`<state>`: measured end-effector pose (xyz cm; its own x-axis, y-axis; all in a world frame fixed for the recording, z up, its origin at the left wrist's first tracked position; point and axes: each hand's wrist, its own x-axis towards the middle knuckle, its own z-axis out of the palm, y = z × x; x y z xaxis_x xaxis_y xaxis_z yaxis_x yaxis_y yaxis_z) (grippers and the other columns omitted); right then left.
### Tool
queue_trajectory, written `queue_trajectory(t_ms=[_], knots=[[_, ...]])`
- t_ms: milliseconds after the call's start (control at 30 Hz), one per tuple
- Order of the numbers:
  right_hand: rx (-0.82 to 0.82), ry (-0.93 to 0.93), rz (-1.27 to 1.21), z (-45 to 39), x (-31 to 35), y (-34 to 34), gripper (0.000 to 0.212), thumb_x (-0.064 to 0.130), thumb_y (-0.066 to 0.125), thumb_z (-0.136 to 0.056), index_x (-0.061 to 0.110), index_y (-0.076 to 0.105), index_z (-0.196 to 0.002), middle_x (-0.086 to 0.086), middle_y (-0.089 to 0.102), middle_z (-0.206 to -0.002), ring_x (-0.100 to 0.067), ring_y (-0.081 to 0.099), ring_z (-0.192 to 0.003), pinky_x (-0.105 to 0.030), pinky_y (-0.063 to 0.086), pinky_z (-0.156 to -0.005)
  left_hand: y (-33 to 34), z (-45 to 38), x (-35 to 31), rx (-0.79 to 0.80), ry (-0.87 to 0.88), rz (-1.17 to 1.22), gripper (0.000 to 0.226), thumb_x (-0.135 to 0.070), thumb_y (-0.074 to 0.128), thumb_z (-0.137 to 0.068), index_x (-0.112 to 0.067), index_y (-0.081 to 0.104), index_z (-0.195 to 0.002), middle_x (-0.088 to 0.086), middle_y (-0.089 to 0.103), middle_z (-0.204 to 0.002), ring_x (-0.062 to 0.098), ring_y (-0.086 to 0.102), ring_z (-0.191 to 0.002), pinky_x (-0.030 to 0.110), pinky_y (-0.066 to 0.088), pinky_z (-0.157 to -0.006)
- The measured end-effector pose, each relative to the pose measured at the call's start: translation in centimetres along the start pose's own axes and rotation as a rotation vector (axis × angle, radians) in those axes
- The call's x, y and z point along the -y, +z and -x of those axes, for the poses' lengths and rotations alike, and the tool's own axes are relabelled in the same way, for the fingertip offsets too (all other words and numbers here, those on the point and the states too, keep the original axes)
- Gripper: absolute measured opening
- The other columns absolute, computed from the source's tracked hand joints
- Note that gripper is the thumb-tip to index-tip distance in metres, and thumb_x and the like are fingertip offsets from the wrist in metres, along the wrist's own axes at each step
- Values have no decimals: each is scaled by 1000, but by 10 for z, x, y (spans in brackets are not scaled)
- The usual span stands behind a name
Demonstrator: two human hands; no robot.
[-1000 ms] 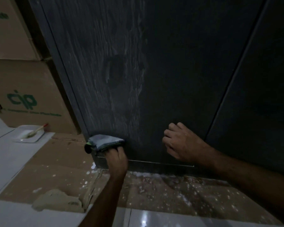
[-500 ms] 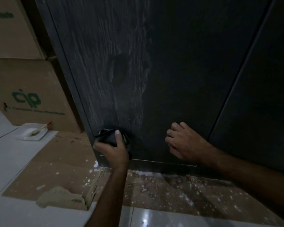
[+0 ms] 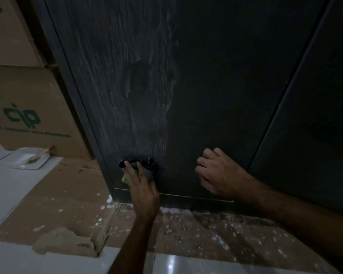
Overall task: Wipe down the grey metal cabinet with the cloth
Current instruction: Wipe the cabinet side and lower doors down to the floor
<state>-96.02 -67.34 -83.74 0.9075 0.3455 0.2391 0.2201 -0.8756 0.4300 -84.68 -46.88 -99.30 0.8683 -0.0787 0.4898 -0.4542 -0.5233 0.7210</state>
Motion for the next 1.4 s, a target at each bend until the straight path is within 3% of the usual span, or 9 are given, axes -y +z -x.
queue_trajectory(t_ms=[133,333,500,667,867,967,1033,1200,1400], knots=[[-25,-2,-19,0,-1,-1,15,41,68,-83,26,67,-85,5,59,-86,-18,42,-92,-36,38,-75,8,-15,-8,-73,12,-18,81,-21,42,-102,-21,-4,-168,11,-17,-175,30,-18,-161,64,18,-125],[-31,-20,-50,4,-3,-2,16,39,70,-83,24,67,-85,4,60,-86,-19,47,-92,-36,42,-77,-7,8,35,197,645,-356,76,-21,43,-93,-19,16,-164,0,-14,-177,30,-13,-163,54,9,-129],[-41,-26,-50,4,-4,-1,16,39,68,-83,23,67,-85,3,59,-86,-19,45,-92,-36,41,-76,0,-1,4,84,277,-231,79,-20,39,-95,-23,9,-169,9,-10,-177,38,-7,-162,61,8,-126],[-31,-34,-45,3,-4,-2,15,39,65,-85,25,68,-87,3,61,-89,-19,44,-95,-37,41,-79,5,11,21,299,764,-409,65,-35,37,-103,-21,21,-164,16,28,-170,31,-11,-163,61,22,-126],[-41,-48,-48,4,-5,-2,16,40,69,-83,25,68,-86,4,60,-87,-18,45,-93,-36,41,-79,-12,-11,11,36,160,-159,84,-24,44,-100,-27,-3,-169,6,-21,-175,42,-7,-162,69,29,-121],[-90,-36,-25,-1,-2,2,15,38,66,-83,23,65,-83,2,58,-84,-20,42,-91,-38,33,-78,8,-14,-23,111,505,-234,82,-31,43,-98,-28,3,-169,6,-14,-177,40,-9,-162,60,7,-129],[-116,-25,-12,-2,-1,3,16,37,69,-80,22,63,-80,2,57,-81,-21,42,-90,-39,31,-76,0,-3,-3,218,713,-391,79,-35,45,-97,-26,11,-169,9,-2,-177,41,3,-160,62,18,-128],[-112,-45,-31,0,-3,6,20,39,76,-77,22,65,-81,2,60,-84,-19,45,-89,-37,41,-75,-51,-35,39,-8,78,-134,69,-26,42,-105,-15,16,-168,17,-5,-174,50,8,-159,71,34,-118],[-311,-129,21,-4,-10,5,35,33,61,-88,19,68,-118,-12,59,-134,-31,50,-125,-47,38,-103,-34,-54,-13,-23,455,-200,77,-31,44,-101,-26,8,-169,7,-14,-176,41,-10,-161,72,20,-123]])
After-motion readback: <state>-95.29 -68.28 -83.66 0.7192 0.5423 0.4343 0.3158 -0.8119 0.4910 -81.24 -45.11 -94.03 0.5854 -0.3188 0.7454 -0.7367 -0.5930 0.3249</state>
